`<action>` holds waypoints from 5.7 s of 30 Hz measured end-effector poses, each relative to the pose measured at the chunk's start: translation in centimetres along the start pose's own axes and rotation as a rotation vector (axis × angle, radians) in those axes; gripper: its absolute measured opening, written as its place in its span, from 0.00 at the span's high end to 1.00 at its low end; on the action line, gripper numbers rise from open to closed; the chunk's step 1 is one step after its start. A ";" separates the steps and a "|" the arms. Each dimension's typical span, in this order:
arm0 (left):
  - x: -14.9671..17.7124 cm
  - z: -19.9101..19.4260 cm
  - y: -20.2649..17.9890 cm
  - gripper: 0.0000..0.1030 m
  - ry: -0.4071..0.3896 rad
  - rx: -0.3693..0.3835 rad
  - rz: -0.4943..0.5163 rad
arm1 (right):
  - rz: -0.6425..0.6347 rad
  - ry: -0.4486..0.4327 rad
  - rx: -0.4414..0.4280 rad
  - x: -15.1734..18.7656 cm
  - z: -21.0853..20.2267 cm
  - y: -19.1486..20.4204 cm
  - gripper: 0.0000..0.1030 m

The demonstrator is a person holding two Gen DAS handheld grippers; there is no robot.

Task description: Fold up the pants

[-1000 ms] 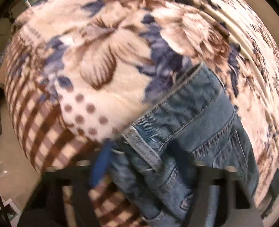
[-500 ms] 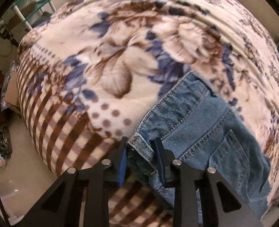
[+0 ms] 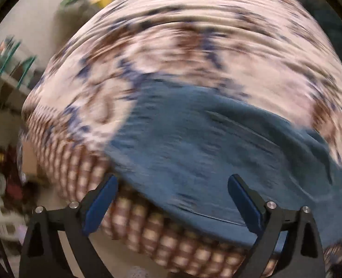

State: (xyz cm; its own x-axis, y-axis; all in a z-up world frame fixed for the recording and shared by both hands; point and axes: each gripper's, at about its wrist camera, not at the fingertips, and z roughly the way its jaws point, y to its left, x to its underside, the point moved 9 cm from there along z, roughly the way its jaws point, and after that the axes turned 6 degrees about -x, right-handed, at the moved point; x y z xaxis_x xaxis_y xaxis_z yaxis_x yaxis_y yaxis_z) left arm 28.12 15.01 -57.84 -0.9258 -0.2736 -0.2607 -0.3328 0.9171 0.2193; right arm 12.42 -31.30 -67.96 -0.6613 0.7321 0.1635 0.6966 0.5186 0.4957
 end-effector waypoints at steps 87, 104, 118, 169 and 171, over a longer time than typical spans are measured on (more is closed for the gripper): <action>-7.7 11.1 -7.3 0.02 0.541 0.324 -0.445 | -0.618 1.127 -0.161 8.0 25.0 31.0 0.76; -6.4 11.2 -7.8 0.02 0.473 0.272 -0.340 | -0.383 0.968 -0.166 -1.6 23.1 29.8 0.85; -7.9 7.5 -7.7 0.02 0.404 0.264 -0.244 | -0.601 0.649 0.023 -7.0 19.7 30.9 0.86; 7.2 2.2 -34.1 0.00 0.226 0.128 0.381 | 0.330 -0.483 -0.706 -25.5 -10.8 -23.3 0.21; 6.9 3.0 -34.3 0.00 0.233 0.135 0.371 | 0.312 -0.464 -0.707 -25.8 -9.8 -23.3 0.21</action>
State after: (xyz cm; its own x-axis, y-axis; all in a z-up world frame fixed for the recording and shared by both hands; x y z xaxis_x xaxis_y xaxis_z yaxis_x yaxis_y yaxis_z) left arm 33.70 -17.49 -69.97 -0.9987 0.0371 0.0343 0.0413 0.9907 0.1295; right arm 10.51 -66.57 -75.34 -0.1855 0.9782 0.0932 0.3909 -0.0136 0.9204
